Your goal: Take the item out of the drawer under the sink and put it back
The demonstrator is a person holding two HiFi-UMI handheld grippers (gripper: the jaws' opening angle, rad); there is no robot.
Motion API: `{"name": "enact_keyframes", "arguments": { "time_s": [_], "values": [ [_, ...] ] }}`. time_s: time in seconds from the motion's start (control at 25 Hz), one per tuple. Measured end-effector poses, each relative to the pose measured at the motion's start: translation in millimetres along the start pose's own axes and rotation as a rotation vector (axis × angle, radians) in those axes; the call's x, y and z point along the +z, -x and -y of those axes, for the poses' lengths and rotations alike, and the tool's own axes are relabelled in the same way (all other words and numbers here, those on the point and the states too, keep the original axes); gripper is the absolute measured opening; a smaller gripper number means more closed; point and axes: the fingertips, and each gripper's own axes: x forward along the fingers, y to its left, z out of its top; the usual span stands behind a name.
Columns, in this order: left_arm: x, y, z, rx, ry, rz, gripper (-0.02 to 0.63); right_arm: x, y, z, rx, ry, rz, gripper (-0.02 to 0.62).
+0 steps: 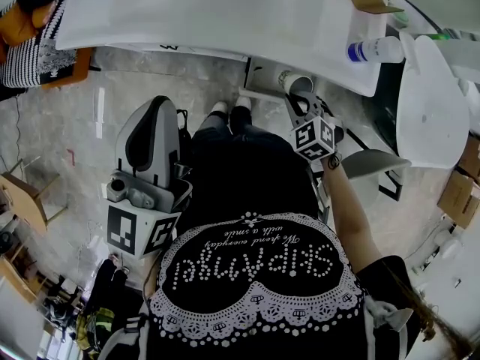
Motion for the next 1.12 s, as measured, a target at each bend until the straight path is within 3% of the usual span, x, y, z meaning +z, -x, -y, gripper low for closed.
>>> {"name": "enact_keyframes", "arguments": {
  "time_s": [0.76, 0.96, 1.12],
  "values": [
    [-6, 2, 10, -0.002, -0.013, -0.023, 0.005, -30, -38, -10, 0.072, 0.039, -0.070, 0.026],
    [-12, 0, 10, 0.037, 0.005, -0.064, 0.005, -35, -45, -12, 0.094, 0.061, -0.088, 0.026],
    [-10, -1, 12, 0.022, -0.007, -0.043, 0.005, -45, -54, -13, 0.117, 0.074, -0.111, 0.026]
  ]
}}
